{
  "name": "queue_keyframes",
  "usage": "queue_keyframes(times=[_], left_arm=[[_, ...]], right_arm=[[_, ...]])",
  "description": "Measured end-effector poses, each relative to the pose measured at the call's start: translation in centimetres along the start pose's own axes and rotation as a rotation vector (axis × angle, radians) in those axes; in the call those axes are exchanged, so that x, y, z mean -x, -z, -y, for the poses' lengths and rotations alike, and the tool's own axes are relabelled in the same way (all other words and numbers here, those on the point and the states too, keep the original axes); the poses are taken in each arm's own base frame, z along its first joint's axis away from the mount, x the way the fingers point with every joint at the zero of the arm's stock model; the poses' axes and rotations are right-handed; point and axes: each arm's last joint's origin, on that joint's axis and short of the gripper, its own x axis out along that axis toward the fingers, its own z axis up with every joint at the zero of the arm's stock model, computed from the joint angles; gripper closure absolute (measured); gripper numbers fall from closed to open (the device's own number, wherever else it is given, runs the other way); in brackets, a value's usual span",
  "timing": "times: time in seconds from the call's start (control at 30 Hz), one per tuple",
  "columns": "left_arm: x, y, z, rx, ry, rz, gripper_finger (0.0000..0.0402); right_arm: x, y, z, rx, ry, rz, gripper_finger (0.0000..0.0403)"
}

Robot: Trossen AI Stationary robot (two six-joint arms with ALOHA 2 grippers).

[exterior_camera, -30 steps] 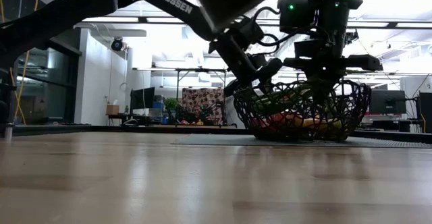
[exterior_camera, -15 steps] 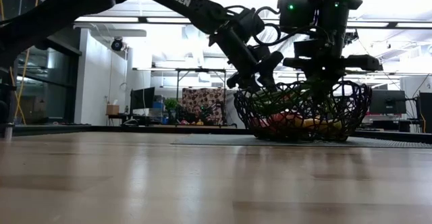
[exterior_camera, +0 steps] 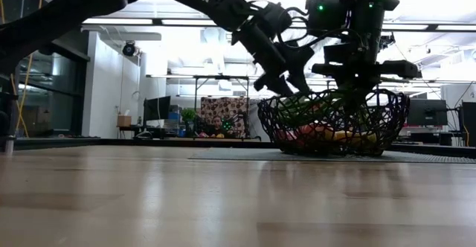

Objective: Build produce basket
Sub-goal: Put the green beans into the black basket

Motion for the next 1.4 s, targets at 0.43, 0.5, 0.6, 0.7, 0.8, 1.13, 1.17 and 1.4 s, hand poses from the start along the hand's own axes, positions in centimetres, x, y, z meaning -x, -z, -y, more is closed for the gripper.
queue_keyframes(times=[0.43, 0.5, 0.6, 0.7, 0.8, 1.13, 1.17, 1.4], left_arm=[[0.1, 0.6, 0.6, -0.147, -0.099, -0.057, 0.0176], [0.1, 0.5, 0.6, -0.149, -0.105, -0.047, 0.0176], [0.6, 0.0, 0.6, -0.157, -0.120, -0.041, 0.0176], [1.1, -0.7, 0.5, -0.178, -0.133, -0.019, 0.0176], [1.7, -1.3, 0.5, -0.196, -0.147, -0.022, 0.0176], [7.2, -4.2, -2.0, -0.191, -0.182, -0.028, 0.0176], [7.9, -4.6, -2.3, -0.169, -0.183, -0.010, 0.0176], [13.0, -6.1, -4.9, 0.053, -0.079, 0.057, 0.0177]], right_arm=[[0.0, -0.1, 0.0, -0.002, 0.001, 0.012, 0.0401], [0.0, -0.1, 0.0, -0.002, 0.000, 0.013, 0.0401], [0.0, -0.1, 0.0, -0.002, 0.000, 0.013, 0.0401], [0.0, -0.1, 0.0, -0.002, 0.000, 0.013, 0.0401], [0.0, -0.1, 0.0, -0.002, 0.000, 0.013, 0.0401], [0.0, -0.1, 0.0, -0.002, -0.001, 0.014, 0.0401], [0.0, -0.1, 0.0, -0.002, -0.001, 0.014, 0.0401], [0.0, -0.1, 0.0, -0.002, -0.001, 0.016, 0.0401]])
